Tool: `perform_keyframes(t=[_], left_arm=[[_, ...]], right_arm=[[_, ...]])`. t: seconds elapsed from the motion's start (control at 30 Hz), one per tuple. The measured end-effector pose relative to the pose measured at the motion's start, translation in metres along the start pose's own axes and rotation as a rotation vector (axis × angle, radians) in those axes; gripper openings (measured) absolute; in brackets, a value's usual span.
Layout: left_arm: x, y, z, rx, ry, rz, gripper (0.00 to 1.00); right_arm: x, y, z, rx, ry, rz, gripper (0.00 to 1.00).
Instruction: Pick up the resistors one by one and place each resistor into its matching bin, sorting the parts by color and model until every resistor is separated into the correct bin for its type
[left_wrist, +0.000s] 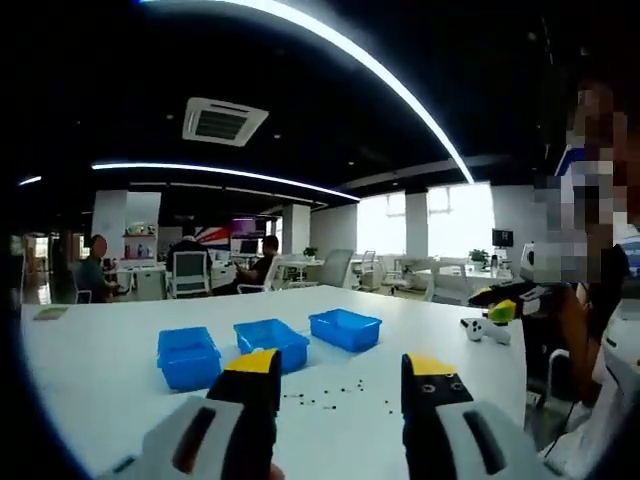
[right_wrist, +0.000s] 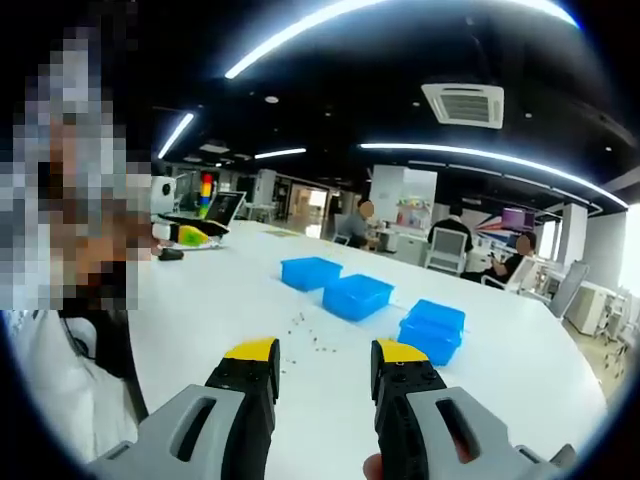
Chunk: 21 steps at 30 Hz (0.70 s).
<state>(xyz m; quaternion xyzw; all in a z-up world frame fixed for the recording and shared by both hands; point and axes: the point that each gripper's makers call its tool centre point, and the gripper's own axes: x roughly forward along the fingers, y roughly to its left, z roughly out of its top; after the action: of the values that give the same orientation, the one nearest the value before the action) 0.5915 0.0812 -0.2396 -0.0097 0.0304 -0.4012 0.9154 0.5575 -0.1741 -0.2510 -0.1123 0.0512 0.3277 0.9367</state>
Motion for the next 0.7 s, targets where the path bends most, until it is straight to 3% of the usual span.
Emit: perform_keyframes(t=[0.23, 0.37, 0.43, 0.7], left_arm=[[-0.007, 0.006, -0.021, -0.033, 0.017, 0.01, 0.46], [-0.003, 0.009, -0.024, -0.038, 0.036, -0.006, 0.36], [0.001, 0.002, -0.03, -0.053, 0.085, -0.055, 0.29], [0.035, -0.009, -0.047, 0.108, 0.293, -0.181, 0.3]], right_arm=[[0.0, 0.0, 0.0, 0.001, -0.001, 0.002, 0.38], [0.0, 0.0, 0.0, 0.001, 0.0, 0.001, 0.38], [0.0, 0.0, 0.0, 0.0, -0.001, 0.001, 0.38], [0.0, 0.001, -0.001, -0.002, 0.003, 0.002, 0.38]])
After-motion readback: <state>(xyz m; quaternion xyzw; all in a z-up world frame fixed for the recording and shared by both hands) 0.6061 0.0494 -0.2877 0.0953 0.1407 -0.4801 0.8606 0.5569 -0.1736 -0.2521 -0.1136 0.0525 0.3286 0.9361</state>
